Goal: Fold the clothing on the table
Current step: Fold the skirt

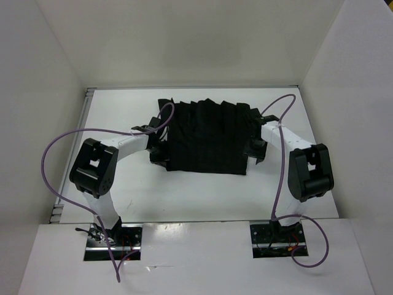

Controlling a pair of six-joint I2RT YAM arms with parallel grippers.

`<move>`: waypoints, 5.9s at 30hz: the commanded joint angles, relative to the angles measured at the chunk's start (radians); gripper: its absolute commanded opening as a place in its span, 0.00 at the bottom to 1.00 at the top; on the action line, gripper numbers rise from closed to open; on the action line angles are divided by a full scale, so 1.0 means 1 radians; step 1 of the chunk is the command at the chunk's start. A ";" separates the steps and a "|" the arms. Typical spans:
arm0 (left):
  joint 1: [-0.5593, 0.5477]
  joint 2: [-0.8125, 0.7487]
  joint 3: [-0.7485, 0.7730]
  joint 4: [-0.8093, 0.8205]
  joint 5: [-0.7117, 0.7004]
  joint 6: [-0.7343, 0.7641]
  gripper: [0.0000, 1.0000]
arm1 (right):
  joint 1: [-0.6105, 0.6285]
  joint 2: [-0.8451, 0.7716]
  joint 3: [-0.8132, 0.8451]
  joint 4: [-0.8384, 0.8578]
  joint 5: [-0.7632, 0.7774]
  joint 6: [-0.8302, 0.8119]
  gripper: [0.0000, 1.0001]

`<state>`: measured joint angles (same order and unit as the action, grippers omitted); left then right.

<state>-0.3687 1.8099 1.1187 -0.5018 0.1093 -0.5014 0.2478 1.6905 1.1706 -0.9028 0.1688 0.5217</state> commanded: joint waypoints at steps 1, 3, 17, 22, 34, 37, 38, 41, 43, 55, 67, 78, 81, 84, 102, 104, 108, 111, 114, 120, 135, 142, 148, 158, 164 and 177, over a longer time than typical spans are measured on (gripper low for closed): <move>0.010 -0.014 -0.045 -0.058 -0.031 0.037 0.00 | -0.005 -0.068 0.058 -0.027 0.014 0.001 0.48; 0.010 -0.014 -0.045 -0.058 -0.031 0.046 0.00 | -0.005 -0.058 0.046 -0.015 -0.018 0.001 0.48; 0.010 -0.023 -0.054 -0.058 -0.013 0.055 0.00 | -0.005 -0.003 -0.078 0.079 -0.196 0.011 0.50; 0.010 -0.023 -0.054 -0.049 -0.003 0.055 0.00 | -0.005 0.015 -0.117 0.100 -0.215 0.020 0.12; 0.010 -0.043 -0.054 -0.119 -0.154 0.055 0.00 | -0.035 -0.018 -0.039 -0.033 0.162 0.179 0.00; 0.010 -0.052 -0.054 -0.119 -0.163 0.055 0.00 | -0.035 -0.018 -0.038 -0.033 0.207 0.204 0.00; 0.010 -0.052 -0.054 -0.119 -0.148 0.055 0.00 | -0.035 -0.018 -0.029 -0.033 0.207 0.184 0.00; 0.010 -0.096 -0.054 -0.110 -0.081 0.055 0.17 | -0.035 -0.018 -0.029 -0.007 0.138 0.150 0.00; 0.010 -0.150 -0.045 -0.100 -0.044 0.055 0.43 | -0.035 -0.043 -0.040 0.016 0.054 0.120 0.00; 0.010 -0.196 0.003 -0.119 -0.002 0.055 0.54 | -0.005 -0.101 -0.106 0.103 -0.301 0.034 0.51; 0.060 -0.207 -0.006 -0.119 -0.004 0.055 0.57 | 0.044 0.031 -0.157 0.166 -0.276 0.053 0.39; 0.129 -0.238 -0.077 -0.026 0.133 0.012 0.58 | 0.076 -0.024 -0.025 0.166 -0.419 0.020 0.00; 0.139 -0.238 -0.088 -0.014 0.153 0.003 0.58 | 0.076 -0.113 0.029 0.206 -0.569 0.011 0.00; 0.139 -0.238 -0.088 -0.014 0.153 0.003 0.58 | 0.033 -0.211 0.003 0.234 -0.655 0.020 0.00; 0.139 -0.159 -0.126 0.040 0.164 -0.006 0.60 | 0.019 0.015 -0.103 0.035 -0.178 0.057 0.00; 0.139 -0.142 -0.126 0.049 0.173 -0.006 0.60 | 0.019 0.015 -0.103 0.035 -0.178 0.057 0.00; 0.139 -0.089 -0.117 0.071 0.194 0.003 0.60 | 0.019 0.015 -0.103 0.035 -0.178 0.057 0.00; 0.139 -0.061 -0.108 0.081 0.214 0.003 0.60 | 0.019 0.015 -0.103 0.035 -0.178 0.057 0.00; 0.139 -0.037 -0.108 0.094 0.224 0.003 0.58 | 0.019 0.015 -0.103 0.035 -0.178 0.066 0.00; 0.094 0.035 -0.059 0.089 0.184 -0.006 0.55 | 0.028 0.015 -0.103 0.035 -0.178 0.075 0.00; 0.033 0.010 -0.005 0.013 0.064 0.014 0.00 | 0.028 0.006 -0.112 0.036 -0.157 0.075 0.00; 0.077 0.000 0.102 -0.193 -0.256 0.100 0.00 | 0.008 0.024 -0.060 0.005 -0.046 0.075 0.00; 0.077 0.003 0.030 -0.132 -0.139 0.100 0.00 | -0.001 0.024 -0.040 0.019 -0.070 0.064 0.00; 0.137 0.126 0.616 -0.226 0.064 0.184 0.00 | -0.022 0.153 0.562 -0.073 -0.111 -0.046 0.00; 0.208 0.146 1.179 -0.276 0.043 0.175 0.00 | -0.059 0.313 1.424 -0.264 0.067 -0.088 0.00; 0.229 -0.231 0.349 -0.144 0.133 0.158 0.00 | 0.034 0.049 0.556 -0.133 -0.066 -0.043 0.00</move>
<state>-0.1688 1.5631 1.7290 -0.5529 0.2325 -0.3454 0.2462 1.7447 2.0312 -0.9867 0.0731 0.4637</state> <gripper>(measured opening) 0.009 0.049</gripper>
